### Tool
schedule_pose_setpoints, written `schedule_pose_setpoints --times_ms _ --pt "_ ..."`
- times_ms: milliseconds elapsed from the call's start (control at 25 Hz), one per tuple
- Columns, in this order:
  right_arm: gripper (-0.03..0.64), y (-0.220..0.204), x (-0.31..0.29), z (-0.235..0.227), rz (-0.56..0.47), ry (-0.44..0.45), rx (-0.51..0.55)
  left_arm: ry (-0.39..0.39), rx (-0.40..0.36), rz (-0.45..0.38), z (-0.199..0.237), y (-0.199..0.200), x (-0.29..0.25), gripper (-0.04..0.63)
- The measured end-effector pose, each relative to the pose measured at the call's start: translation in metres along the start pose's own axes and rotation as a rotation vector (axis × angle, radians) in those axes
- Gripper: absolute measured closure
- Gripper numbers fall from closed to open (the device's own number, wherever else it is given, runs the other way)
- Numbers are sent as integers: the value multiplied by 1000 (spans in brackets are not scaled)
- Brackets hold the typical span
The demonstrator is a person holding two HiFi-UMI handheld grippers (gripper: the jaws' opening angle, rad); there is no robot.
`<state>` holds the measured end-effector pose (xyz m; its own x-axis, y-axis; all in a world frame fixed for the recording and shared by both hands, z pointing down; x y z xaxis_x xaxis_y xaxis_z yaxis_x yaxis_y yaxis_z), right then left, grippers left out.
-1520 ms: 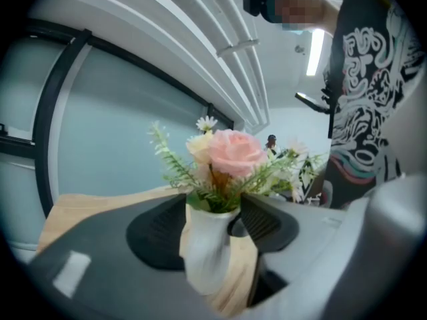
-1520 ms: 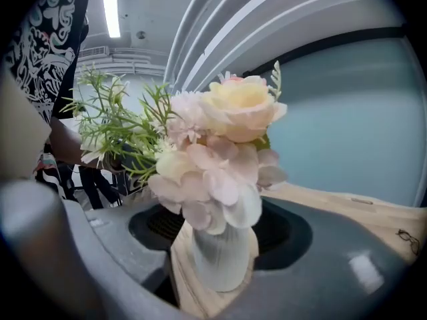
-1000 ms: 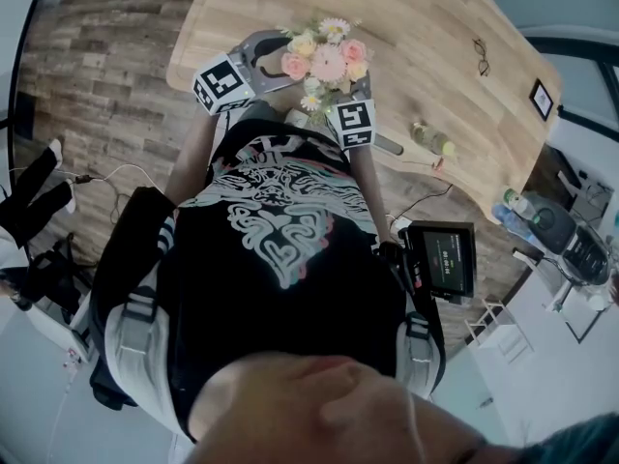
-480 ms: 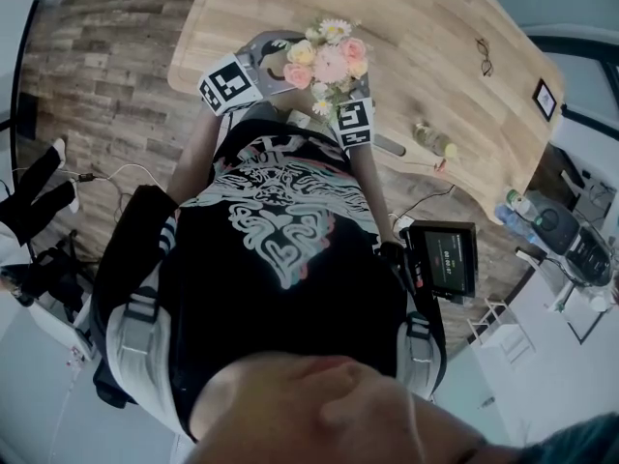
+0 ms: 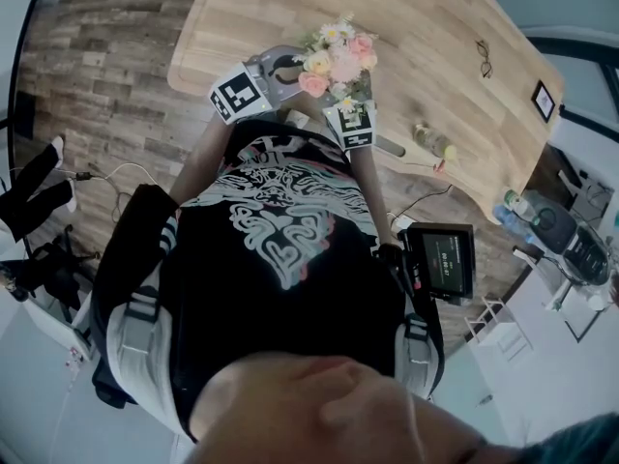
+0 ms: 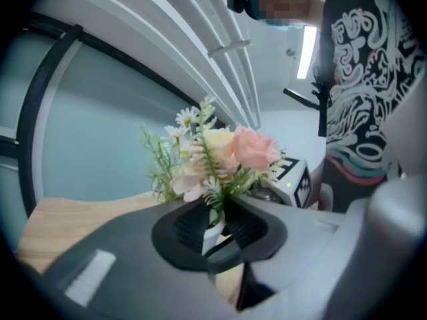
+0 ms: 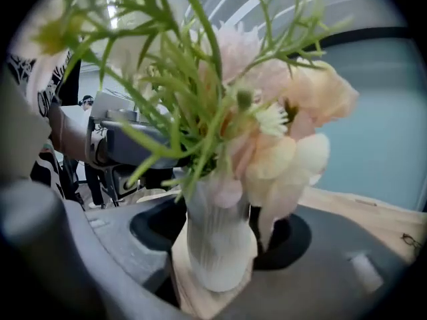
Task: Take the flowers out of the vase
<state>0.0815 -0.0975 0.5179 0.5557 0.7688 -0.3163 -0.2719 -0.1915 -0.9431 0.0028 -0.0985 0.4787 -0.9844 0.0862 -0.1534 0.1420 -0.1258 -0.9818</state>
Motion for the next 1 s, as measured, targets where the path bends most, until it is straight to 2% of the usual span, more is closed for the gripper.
schedule_pose_setpoints --times_ms 400,800,1000 --pt "322 1 2 -4 -3 -1 -6 46 39 -67 7 4 6 571" --pt "322 -8 1 -7 20 -7 -18 74 26 -55 8 2 8 575" --pt "322 -11 1 -8 31 -7 -22 90 58 -90 10 6 10 577"
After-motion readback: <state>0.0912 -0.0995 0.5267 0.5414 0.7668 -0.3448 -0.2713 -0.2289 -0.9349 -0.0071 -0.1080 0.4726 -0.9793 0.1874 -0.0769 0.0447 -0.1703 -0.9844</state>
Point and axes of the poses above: the fingertips, and each gripper's own axes: x backward along the fingers, z to its left, y out of its top, the point moved 6 cm from there along x, backward along the fingers, and after that the axes turned 5 degrees about x, right-handed, at the moved point
